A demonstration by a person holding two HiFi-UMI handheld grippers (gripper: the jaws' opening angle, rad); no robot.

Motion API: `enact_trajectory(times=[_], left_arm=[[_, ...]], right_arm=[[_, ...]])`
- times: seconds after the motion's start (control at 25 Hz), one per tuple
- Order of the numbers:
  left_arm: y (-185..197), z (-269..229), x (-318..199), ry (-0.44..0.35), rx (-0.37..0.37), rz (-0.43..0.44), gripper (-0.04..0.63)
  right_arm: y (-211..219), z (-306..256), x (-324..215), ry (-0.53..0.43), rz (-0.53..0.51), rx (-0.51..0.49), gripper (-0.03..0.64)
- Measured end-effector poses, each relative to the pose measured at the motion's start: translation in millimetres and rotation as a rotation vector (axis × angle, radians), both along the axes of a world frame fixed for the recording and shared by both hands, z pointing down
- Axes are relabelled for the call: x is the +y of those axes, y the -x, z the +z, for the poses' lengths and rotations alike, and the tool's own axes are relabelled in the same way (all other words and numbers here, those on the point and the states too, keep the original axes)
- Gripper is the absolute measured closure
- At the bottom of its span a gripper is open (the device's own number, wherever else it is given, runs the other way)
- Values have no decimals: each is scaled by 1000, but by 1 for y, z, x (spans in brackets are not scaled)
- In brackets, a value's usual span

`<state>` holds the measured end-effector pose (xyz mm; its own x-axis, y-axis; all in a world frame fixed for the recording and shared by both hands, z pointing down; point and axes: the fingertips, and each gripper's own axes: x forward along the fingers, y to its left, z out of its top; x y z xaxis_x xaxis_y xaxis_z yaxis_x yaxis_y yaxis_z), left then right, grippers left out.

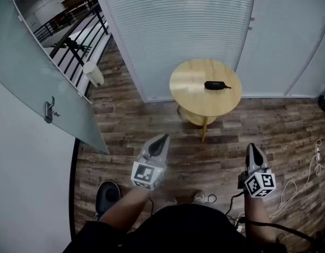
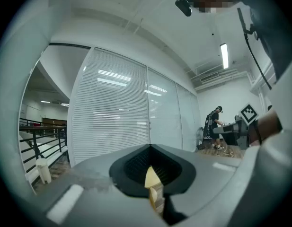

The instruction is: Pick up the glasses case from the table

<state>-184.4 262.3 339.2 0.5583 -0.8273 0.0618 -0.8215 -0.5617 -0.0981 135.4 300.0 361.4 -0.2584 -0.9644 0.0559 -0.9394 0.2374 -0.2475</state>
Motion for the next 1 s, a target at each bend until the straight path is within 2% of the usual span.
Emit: enact_trajectory(times=[0.36,0.56,0.8,1.0], left_arm=[[-8,-11,3,-15,4,0,592],[-23,-14,2,-17,-9,-1,592],[-55,-12,-2,-26,-42,2,592],[-89,-11,-12,-34,-39,9,592]], right_arm=[[0,-8,7,-16,-25,-6,609],[-16,-3,4,-5,-21,-64,609],[-37,18,-8,48,-17,-41,609],[-57,35,-25,93,-41,-12,609]])
